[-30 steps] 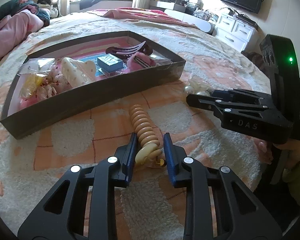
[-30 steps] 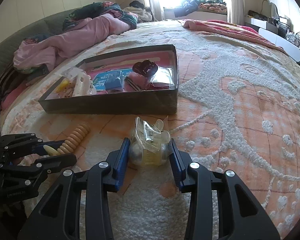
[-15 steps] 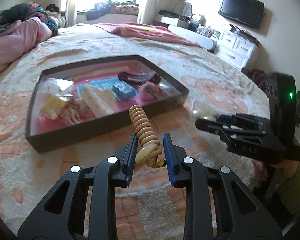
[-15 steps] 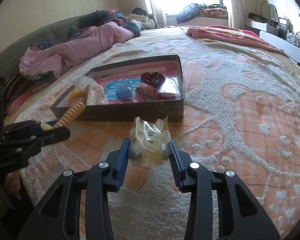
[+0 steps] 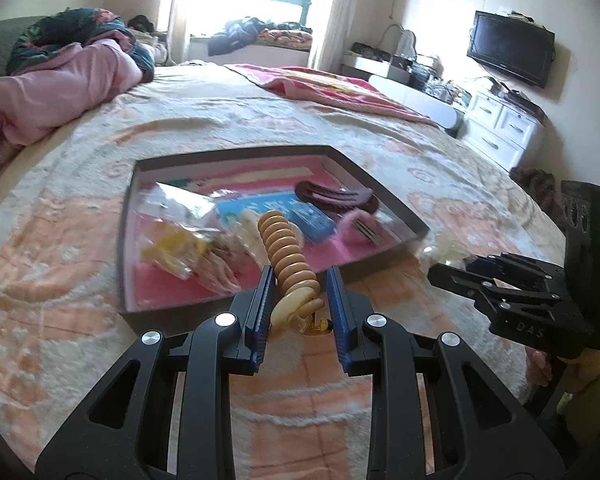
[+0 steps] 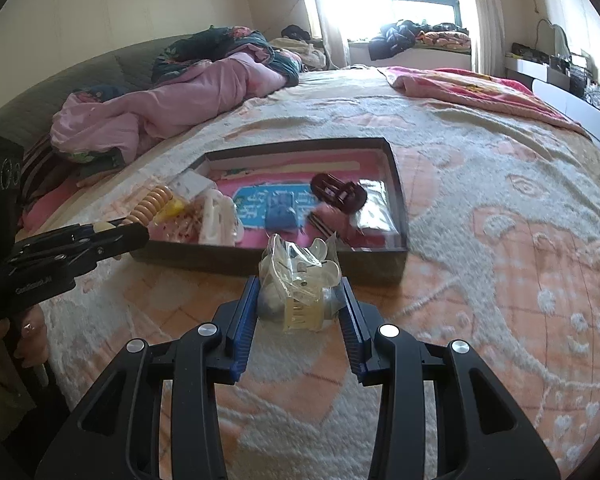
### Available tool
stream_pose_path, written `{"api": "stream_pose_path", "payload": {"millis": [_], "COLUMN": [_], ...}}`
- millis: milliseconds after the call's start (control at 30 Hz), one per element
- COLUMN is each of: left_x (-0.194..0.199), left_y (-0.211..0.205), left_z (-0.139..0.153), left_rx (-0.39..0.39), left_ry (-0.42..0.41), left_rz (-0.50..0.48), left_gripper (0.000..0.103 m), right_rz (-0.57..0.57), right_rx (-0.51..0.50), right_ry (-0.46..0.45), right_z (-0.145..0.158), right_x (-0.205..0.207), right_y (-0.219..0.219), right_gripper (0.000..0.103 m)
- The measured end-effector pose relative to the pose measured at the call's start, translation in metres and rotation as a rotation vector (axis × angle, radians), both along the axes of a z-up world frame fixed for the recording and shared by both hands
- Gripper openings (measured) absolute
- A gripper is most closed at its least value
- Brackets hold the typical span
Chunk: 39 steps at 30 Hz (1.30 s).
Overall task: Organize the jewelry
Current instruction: 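Lower the spiral tie and pearl bag into the tray and open both tools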
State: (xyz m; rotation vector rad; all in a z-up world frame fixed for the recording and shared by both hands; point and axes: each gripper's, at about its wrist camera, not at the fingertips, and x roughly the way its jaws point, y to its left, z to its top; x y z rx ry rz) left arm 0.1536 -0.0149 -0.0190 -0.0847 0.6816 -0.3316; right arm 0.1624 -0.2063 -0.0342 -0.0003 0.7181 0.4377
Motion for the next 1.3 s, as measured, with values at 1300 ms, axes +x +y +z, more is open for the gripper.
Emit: {"api": "stream_pose_path", "payload": {"millis": [1300], "left_x": [0.077], "left_y": [0.047], "left_z": [-0.029], "left_rx": [0.036], "left_ry": [0.06], "left_rz": [0.176], "left_gripper": [0.02], "right_rz": [-0.009], "right_rx": [-0.078], "right_ry": [0.024], "right_z": [-0.018], "right_x": [0.084], "right_y": [0.045], "right_gripper": [0.037]}}
